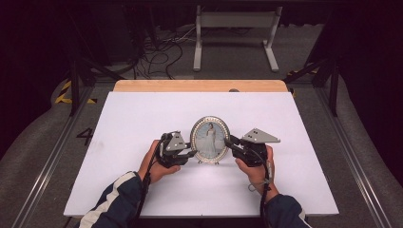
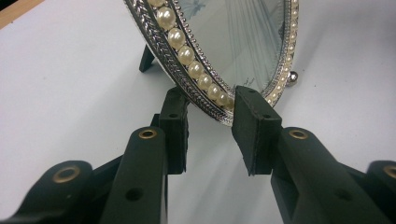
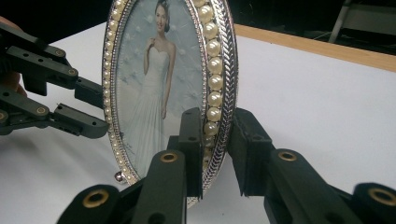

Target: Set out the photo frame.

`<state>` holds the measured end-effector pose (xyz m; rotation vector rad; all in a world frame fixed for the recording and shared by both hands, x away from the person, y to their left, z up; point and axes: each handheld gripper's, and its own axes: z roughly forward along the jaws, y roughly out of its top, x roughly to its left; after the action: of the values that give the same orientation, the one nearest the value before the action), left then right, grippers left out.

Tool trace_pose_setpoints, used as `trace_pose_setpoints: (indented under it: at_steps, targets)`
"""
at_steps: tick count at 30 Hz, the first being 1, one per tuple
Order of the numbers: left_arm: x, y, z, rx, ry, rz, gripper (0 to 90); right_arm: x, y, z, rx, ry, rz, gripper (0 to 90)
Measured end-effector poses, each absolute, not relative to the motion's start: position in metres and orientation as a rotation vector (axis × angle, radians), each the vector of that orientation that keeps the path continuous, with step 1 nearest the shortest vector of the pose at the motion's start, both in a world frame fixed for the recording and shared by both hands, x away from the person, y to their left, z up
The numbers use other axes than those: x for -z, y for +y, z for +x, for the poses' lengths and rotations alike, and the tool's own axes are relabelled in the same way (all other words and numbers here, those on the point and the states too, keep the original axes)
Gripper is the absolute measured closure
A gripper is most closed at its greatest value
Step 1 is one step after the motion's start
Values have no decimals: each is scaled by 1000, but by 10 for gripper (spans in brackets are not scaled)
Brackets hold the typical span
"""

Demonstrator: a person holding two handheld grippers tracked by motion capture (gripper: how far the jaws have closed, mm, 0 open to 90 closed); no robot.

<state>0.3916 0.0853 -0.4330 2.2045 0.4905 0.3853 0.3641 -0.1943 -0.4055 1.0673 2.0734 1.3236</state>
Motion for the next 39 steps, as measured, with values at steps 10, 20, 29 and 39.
trace_pose_setpoints:
  at_steps: [10, 20, 29, 39]
  targets:
    - [435, 83, 391, -397, 467, 2231, 664, 405, -194, 365, -1316, 2069, 1059, 751]
    - [433, 91, 391, -375, 462, 2207, 654, 405, -195, 360, -1261, 2088, 1014, 714]
    - [428, 107, 386, -391, 489, 2173, 612, 403, -196, 350, -1203, 2111, 951, 678]
    - [426, 132, 363, -437, 458, 2143, 461, 407, -206, 335, -1141, 2168, 846, 518]
